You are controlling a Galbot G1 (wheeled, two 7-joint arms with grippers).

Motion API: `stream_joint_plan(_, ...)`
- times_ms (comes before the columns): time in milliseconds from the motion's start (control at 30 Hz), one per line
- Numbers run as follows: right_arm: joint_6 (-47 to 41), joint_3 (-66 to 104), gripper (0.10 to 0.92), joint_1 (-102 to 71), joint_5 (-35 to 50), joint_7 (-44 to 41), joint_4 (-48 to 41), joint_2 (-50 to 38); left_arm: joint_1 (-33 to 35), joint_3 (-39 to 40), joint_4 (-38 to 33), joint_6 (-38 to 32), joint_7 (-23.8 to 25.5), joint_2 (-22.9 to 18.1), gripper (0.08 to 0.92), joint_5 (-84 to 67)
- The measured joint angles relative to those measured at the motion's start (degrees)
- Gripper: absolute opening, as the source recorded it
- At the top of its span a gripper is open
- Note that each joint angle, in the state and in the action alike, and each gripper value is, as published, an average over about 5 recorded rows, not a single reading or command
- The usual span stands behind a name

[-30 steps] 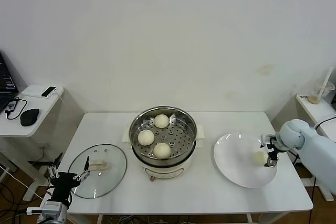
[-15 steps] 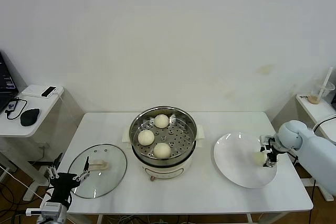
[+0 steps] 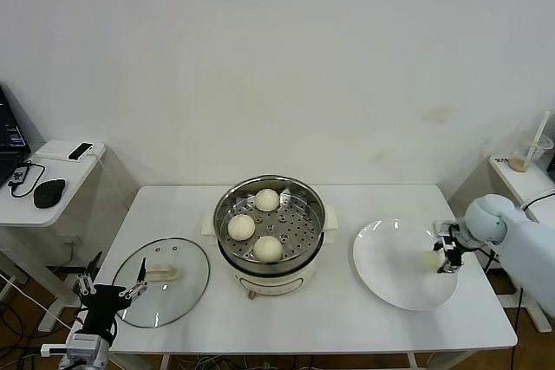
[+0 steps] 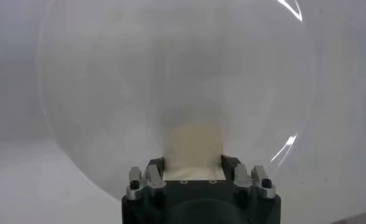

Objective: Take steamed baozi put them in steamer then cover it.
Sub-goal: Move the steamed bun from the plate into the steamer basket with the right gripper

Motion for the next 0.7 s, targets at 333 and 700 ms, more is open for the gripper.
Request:
stream_joint_plan(333,-1.38,-7.04,0.595,11.80,5.88,-0.34,5.22,-3.42,-0.19,0.51,-0.79,0.14,0.02,0.45,0.823,0.02)
stream_joint_plan(700,-5.60,-22.76,0.610,34.83,18.80,2.28,11.05,0.98,-0.69,0.91,-0.17,0.24,0.04,0.43,0.823,0.25)
